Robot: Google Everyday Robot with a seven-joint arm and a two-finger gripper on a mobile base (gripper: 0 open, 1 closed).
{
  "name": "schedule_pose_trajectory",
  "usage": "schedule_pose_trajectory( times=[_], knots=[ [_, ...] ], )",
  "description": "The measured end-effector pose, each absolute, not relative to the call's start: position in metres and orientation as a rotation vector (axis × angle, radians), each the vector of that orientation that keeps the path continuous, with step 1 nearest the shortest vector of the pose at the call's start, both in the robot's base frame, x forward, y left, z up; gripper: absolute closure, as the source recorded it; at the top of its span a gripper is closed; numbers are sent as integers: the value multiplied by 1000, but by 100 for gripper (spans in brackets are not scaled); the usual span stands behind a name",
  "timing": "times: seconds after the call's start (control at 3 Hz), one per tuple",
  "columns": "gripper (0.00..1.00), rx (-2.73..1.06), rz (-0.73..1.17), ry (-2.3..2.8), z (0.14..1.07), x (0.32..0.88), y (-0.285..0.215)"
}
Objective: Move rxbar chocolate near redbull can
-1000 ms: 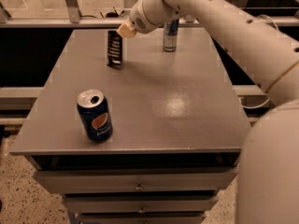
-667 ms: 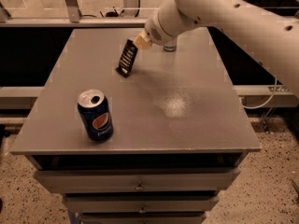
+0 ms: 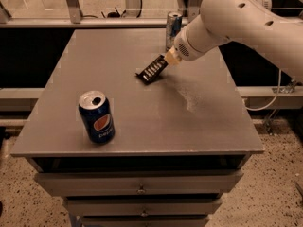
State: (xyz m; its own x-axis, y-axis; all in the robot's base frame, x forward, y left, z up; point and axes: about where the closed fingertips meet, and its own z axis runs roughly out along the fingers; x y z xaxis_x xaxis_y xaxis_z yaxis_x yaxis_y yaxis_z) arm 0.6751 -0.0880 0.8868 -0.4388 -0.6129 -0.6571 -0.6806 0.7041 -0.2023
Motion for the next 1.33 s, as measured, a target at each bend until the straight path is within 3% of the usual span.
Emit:
schedule_pose_trajectory(
  times=[1.33],
  knots=[
    [100,-816,25,2224,874,737,-166]
  ],
)
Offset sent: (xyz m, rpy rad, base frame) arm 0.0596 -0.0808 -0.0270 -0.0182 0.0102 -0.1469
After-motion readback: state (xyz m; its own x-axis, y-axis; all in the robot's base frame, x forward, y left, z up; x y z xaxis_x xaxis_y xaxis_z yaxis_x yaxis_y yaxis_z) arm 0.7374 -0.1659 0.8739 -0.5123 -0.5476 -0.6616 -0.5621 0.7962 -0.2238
